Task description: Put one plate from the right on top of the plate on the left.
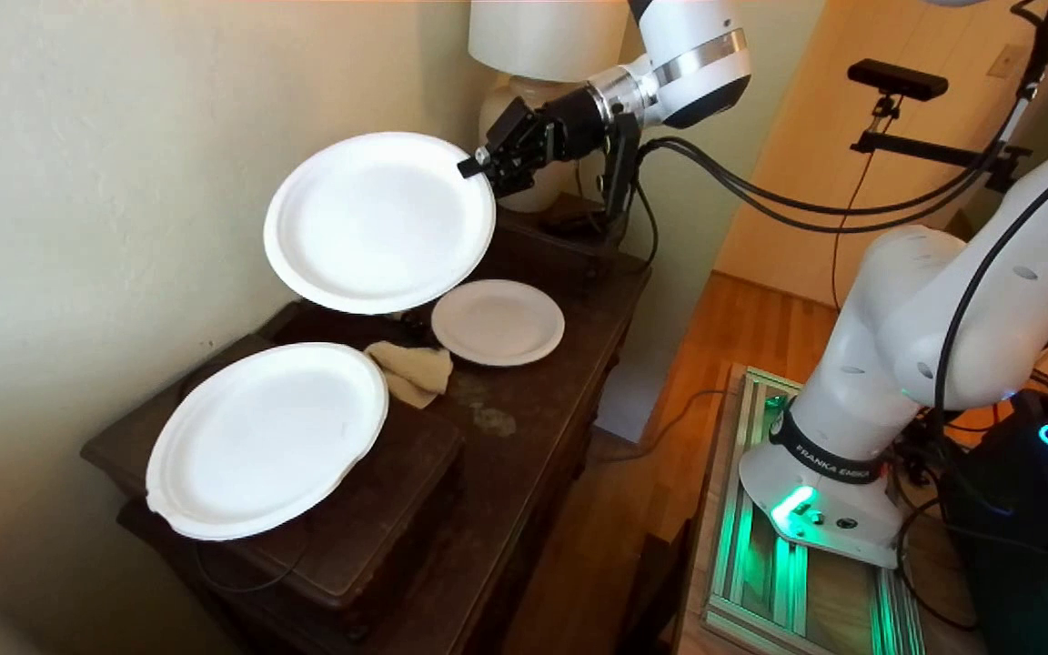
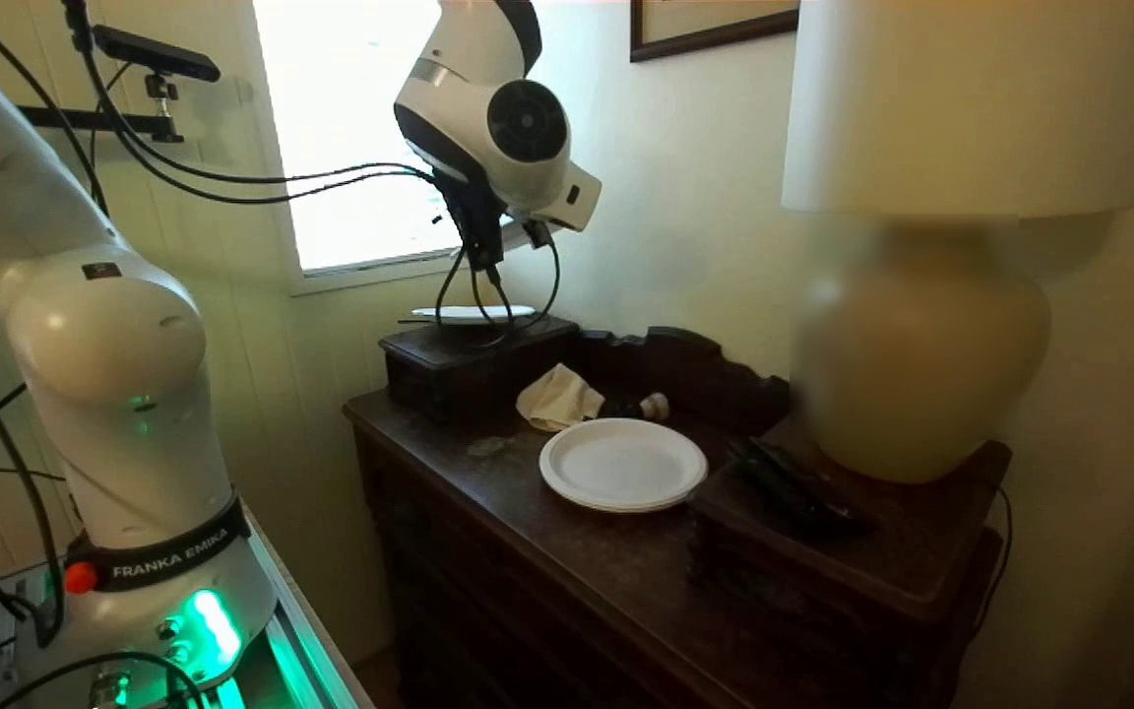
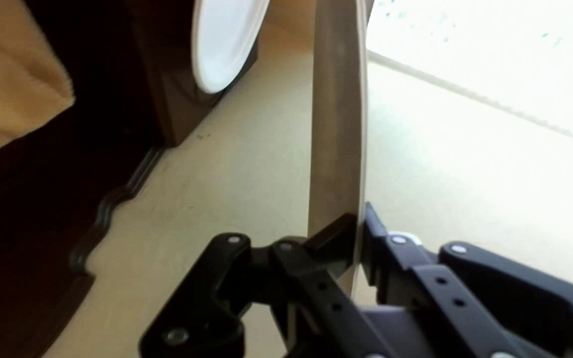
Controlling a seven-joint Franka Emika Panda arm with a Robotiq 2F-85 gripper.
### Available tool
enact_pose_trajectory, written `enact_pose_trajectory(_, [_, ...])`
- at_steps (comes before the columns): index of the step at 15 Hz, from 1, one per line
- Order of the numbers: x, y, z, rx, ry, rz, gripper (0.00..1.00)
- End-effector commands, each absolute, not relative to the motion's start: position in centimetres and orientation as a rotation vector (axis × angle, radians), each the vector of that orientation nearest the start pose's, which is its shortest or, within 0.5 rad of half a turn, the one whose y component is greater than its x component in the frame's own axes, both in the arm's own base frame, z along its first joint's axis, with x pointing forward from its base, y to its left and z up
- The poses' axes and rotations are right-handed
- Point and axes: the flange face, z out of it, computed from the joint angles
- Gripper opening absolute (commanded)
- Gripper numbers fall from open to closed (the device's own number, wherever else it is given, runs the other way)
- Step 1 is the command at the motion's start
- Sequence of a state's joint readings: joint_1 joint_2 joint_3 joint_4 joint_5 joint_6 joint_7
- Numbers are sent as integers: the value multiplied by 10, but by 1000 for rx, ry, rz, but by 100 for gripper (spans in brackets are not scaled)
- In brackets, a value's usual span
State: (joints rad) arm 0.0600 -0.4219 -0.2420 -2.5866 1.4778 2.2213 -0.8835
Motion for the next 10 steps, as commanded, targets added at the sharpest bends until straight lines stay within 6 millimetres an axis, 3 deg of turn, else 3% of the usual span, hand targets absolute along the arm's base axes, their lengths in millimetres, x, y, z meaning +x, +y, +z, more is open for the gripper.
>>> enact_pose_trajectory(1, [428,-12,432,-1836,176,-578,1])
enact_pose_trajectory(3, [430,5,421,-1804,121,-441,1])
enact_pose_trajectory(4, [420,-2,428,-1843,139,-521,5])
enact_pose_trajectory(6, [423,7,419,-1823,116,-463,5])
enact_pose_trajectory(10, [428,6,416,-1823,121,-452,5])
